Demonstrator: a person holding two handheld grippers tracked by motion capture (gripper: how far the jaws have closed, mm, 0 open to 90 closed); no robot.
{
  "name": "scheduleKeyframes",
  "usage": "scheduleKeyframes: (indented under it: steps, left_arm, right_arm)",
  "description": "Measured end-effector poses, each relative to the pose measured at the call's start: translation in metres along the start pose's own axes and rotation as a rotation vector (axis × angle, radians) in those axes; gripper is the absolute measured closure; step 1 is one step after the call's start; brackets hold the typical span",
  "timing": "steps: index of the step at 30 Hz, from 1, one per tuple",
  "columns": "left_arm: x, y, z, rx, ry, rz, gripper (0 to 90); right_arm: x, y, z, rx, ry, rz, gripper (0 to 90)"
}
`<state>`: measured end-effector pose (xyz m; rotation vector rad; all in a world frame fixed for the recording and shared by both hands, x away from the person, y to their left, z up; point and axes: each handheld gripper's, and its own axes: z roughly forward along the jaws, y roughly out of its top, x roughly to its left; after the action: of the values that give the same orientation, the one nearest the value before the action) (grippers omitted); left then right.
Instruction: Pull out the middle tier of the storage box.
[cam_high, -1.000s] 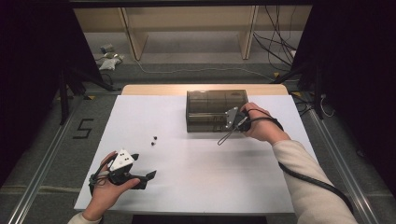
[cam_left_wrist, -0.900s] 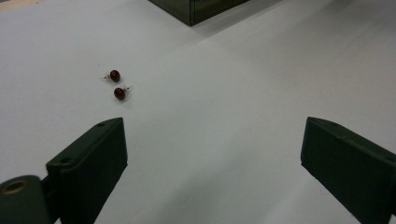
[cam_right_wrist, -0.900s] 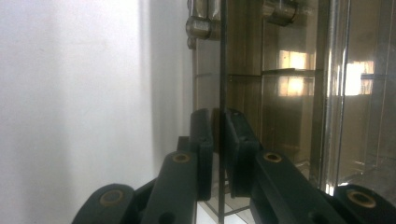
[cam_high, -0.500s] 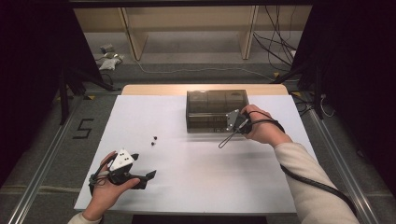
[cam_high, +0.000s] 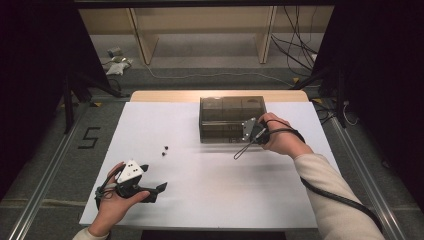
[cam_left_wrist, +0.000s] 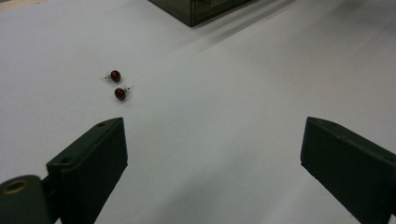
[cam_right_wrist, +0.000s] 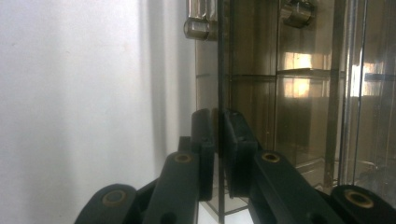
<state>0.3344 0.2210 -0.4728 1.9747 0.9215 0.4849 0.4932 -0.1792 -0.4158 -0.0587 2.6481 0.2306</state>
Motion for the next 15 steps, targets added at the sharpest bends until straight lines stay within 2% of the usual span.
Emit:
scheduleKeyframes:
  steps: [9,15]
  left_arm:
    - [-0.0001,0.0000,0.0000,0.000,0.000,-0.001,7.3]
    - [0.0000,0.0000,-0.0001,-0.001,0.000,-0.001,7.3]
  right_arm:
    - [-0.0013,-0.0004,-0.0015,-0.020,0.024,0.050,85.3]
    - [-0.0018,-0.0009,-0.0036,-0.029,0.044,0.061,85.6]
